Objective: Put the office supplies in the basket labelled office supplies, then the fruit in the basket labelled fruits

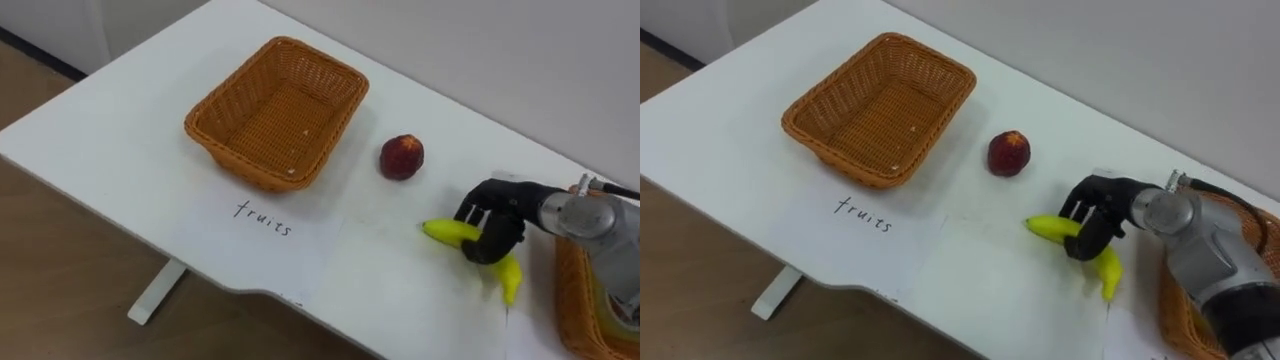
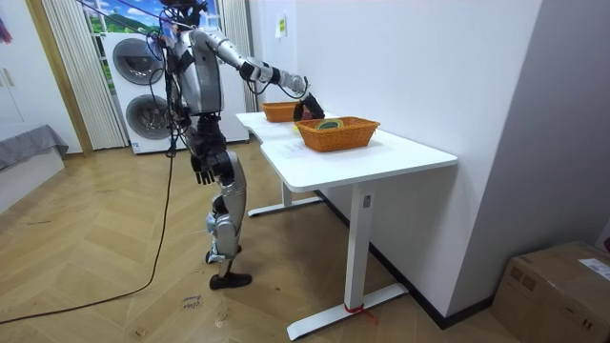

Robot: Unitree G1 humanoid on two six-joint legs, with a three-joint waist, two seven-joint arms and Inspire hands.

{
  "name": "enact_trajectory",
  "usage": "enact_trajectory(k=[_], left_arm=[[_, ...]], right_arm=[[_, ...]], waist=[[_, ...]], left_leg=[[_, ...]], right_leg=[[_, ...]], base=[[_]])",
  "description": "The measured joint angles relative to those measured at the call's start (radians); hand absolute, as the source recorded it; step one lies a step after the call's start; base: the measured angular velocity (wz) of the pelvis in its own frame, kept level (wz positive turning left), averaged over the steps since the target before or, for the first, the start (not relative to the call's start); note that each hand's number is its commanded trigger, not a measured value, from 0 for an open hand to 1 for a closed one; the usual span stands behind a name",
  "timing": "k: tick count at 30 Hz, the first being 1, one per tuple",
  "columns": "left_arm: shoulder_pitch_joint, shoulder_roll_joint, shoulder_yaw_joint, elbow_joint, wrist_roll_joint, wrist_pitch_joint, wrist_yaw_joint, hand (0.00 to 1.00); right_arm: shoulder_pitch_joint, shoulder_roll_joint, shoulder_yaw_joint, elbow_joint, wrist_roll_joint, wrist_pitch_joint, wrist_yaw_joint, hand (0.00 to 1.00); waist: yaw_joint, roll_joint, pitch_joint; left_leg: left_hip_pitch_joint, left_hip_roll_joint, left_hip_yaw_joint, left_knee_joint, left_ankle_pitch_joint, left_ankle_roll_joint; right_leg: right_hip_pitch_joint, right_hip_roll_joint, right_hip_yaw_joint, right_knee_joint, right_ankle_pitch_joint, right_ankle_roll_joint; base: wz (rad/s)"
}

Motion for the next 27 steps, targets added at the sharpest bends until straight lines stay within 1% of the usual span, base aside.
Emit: enact_trajectory(k=[1,2,3,4,5,6,7,8,9,13,16,22,25,27], left_arm=[[0.01,-0.004,0.007,-0.009,0.0,0.0,0.0,0.0],[0.024,-0.008,0.018,-0.021,0.0,-0.001,0.002,0.0],[0.03,-0.009,0.029,-0.022,0.001,0.0,0.003,0.0],[0.031,-0.009,0.031,-0.022,0.001,0.0,0.006,0.0],[0.033,-0.009,0.031,-0.022,0.001,0.0,0.011,0.0],[0.033,-0.011,0.03,-0.022,0.001,-0.001,0.012,0.0],[0.035,-0.011,0.03,-0.022,0.001,-0.001,0.012,0.0],[0.04,-0.01,0.03,-0.023,0.001,-0.001,0.012,0.0],[0.041,-0.01,0.031,-0.024,0.001,-0.001,0.012,0.0],[0.046,-0.01,0.034,-0.043,0.001,0.001,0.01,0.0],[0.058,-0.012,0.034,-0.081,0.0,-0.001,0.013,0.0],[0.063,-0.023,0.031,-0.08,0.001,0.0,0.021,0.0],[0.069,-0.033,0.031,-0.08,0.001,0.002,0.021,0.0],[0.079,-0.043,0.031,-0.08,0.002,0.002,0.02,0.0]], right_arm=[[0.003,0.0,-0.006,-0.01,0.0,0.0,0.001,1.0],[0.004,0.0,-0.02,-0.029,0.001,-0.001,0.003,1.0],[0.004,0.0,-0.034,-0.042,0.001,-0.001,0.002,1.0],[0.004,0.0,-0.042,-0.049,0.001,-0.001,0.002,1.0],[0.004,0.0,-0.055,-0.06,0.001,-0.001,-0.001,1.0],[0.004,0.0,-0.067,-0.07,0.001,-0.001,-0.005,1.0],[0.004,0.0,-0.068,-0.079,0.0,0.0,-0.007,1.0],[0.004,0.0,-0.068,-0.107,-0.005,0.001,-0.007,1.0],[0.004,0.0,-0.069,-0.144,-0.014,0.0,-0.012,1.0],[0.004,0.0,-0.085,-0.221,-0.021,0.0,-0.015,1.0],[0.002,0.0,-0.11,-0.255,-0.025,0.0,-0.04,1.0],[-0.002,0.0,-0.113,-0.278,-0.003,-0.002,-0.087,1.0],[-0.002,0.0,-0.113,-0.311,-0.002,-0.005,-0.096,1.0],[-0.002,0.0,-0.113,-0.339,-0.002,-0.017,-0.107,1.0]], waist=[[-0.004,0.001,-0.0032],[-0.015,0.005,-0.0023],[-0.02,0.006,-0.0061],[-0.021,0.007,-0.0059],[-0.022,0.012,-0.0055],[-0.035,0.014,-0.0056],[-0.041,0.02,-0.0035],[-0.051,0.019,-0.0079],[-0.064,0.021,-0.0063],[-0.083,0.021,-0.0063],[-0.084,0.019,-0.0074],[-0.076,0.025,-0.0036],[-0.074,0.028,-0.0011],[-0.073,0.027,-0.0012]], left_leg=[[0.004,0.0,0.002,-0.003,0.0,0.0],[0.015,0.0,0.002,-0.009,0.001,0.0],[0.025,0.0,0.008,-0.019,0.004,-0.001],[0.03,0.001,0.01,-0.023,0.005,-0.002],[0.035,0.001,0.01,-0.025,0.006,-0.003],[0.045,0.001,0.011,-0.027,0.006,-0.003],[0.049,0.001,0.012,-0.03,0.006,-0.002],[0.05,0.001,0.014,-0.032,0.007,-0.002],[0.049,0.001,0.014,-0.032,0.007,-0.002],[0.049,0.001,0.018,-0.032,0.007,-0.002],[0.051,0.001,0.018,-0.031,0.007,-0.002],[0.067,0.0,0.016,-0.033,0.007,-0.001],[0.07,0.0,0.017,-0.033,0.007,-0.001],[0.072,-0.002,0.017,-0.032,0.007,-0.001]], right_leg=[[0.003,0.0,0.002,-0.001,0.0,0.0],[0.011,0.0,0.003,-0.003,0.0,0.0],[0.013,0.0,0.011,-0.003,0.0,0.0],[0.015,0.0,0.012,-0.003,0.0,0.0],[0.021,0.0,0.011,-0.003,0.0,0.0],[0.029,0.0,0.011,-0.003,0.0,0.0],[0.031,0.0,0.011,-0.003,0.0,0.0],[0.032,-0.001,0.012,-0.002,0.0,0.0],[0.032,-0.001,0.013,-0.002,0.0,0.0],[0.032,-0.001,0.015,-0.003,0.0,0.001],[0.034,-0.002,0.014,-0.002,0.0,0.001],[0.049,-0.001,0.017,-0.002,-0.002,0.002],[0.049,-0.001,0.024,-0.001,-0.003,0.003],[0.049,-0.002,0.026,-0.001,-0.006,0.004]], base=[[-0.09],[-0.06],[-0.08],[-0.09],[-0.05],[0.0],[0.0],[-0.03],[0.0],[-0.01],[0.0],[0.0],[0.0],[0.0]])
